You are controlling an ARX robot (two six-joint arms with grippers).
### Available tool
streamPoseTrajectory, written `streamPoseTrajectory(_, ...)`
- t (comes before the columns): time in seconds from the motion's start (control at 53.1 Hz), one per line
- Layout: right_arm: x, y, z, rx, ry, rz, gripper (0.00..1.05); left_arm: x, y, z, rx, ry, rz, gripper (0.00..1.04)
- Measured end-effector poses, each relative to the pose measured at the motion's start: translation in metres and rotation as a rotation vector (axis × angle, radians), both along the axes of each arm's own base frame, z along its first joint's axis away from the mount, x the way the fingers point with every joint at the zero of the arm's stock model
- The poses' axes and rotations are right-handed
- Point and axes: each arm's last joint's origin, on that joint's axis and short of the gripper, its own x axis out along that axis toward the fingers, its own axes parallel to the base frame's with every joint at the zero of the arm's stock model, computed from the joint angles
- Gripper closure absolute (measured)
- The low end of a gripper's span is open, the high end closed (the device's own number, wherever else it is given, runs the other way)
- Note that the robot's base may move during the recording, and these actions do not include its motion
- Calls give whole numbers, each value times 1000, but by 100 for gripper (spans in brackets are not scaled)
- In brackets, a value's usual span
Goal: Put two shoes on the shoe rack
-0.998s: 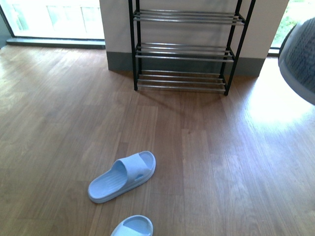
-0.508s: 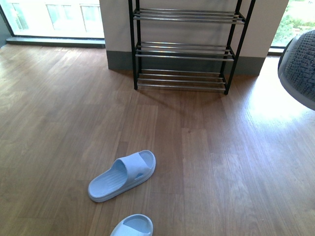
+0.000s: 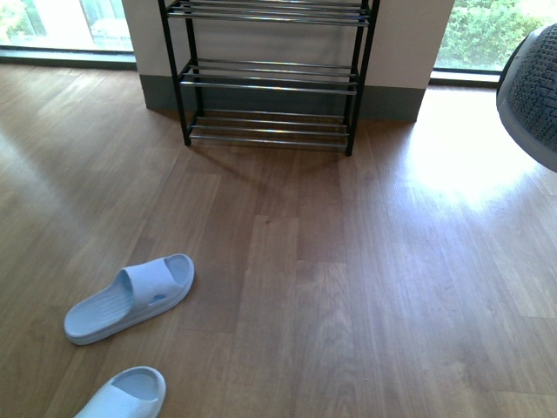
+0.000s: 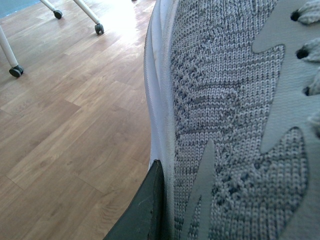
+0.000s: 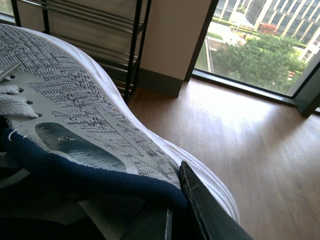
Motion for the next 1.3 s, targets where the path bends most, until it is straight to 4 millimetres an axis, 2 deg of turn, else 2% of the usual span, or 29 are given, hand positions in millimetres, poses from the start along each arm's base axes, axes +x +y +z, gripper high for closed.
streamPoseTrajectory(1.299,0,-1,0,2,3,-10,103,0,0,0,1,2,-5,92)
